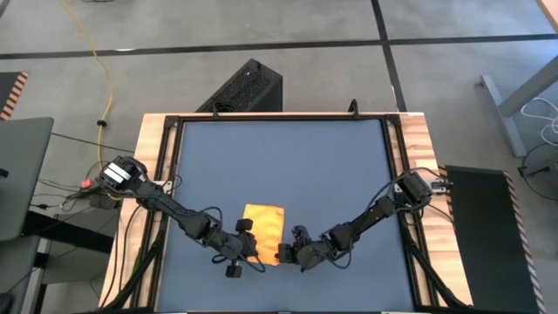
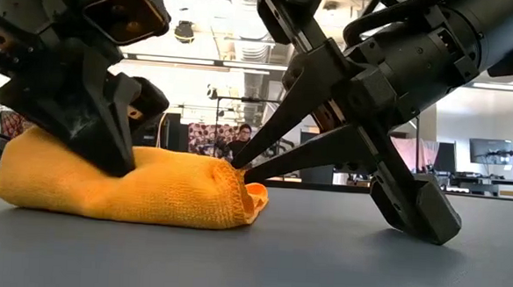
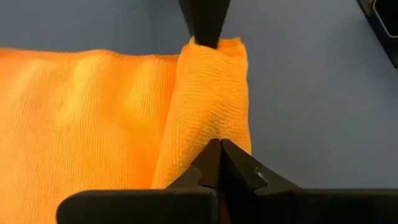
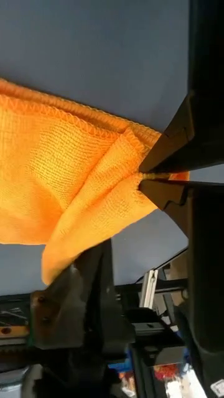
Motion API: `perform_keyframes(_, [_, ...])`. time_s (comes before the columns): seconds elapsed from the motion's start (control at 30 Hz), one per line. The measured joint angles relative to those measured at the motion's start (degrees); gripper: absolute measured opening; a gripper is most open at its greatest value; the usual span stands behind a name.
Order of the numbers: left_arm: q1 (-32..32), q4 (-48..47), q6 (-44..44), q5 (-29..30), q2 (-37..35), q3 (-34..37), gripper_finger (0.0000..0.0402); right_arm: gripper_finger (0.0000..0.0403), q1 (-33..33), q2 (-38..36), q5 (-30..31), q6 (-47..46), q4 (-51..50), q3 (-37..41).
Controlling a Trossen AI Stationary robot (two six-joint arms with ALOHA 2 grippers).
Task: Roll towel
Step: Roll the yellow towel
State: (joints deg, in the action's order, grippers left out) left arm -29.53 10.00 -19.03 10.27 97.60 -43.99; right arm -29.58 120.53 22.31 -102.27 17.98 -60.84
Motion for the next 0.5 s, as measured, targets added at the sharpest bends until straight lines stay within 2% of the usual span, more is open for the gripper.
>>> perform_keyframes(0.17, [0.0, 0.4, -0.5, -0.8, 0.0, 1.0, 0.0, 0.0052, 0.0, -1.1, -0.3, 3.8, -0.4, 0.0])
perform_keyframes(0.3, [0.0, 0.4, -0.7, -1.0, 0.0, 1.1, 0.0, 0.0058, 0.6, -1.9, -2.8, 8.1, -0.2, 0.0])
perform_keyframes(0.5, [0.0, 0.5, -0.7, -1.0, 0.0, 1.1, 0.0, 0.0101, 1.6, -3.1, -6.0, 11.3, -0.8, 0.0])
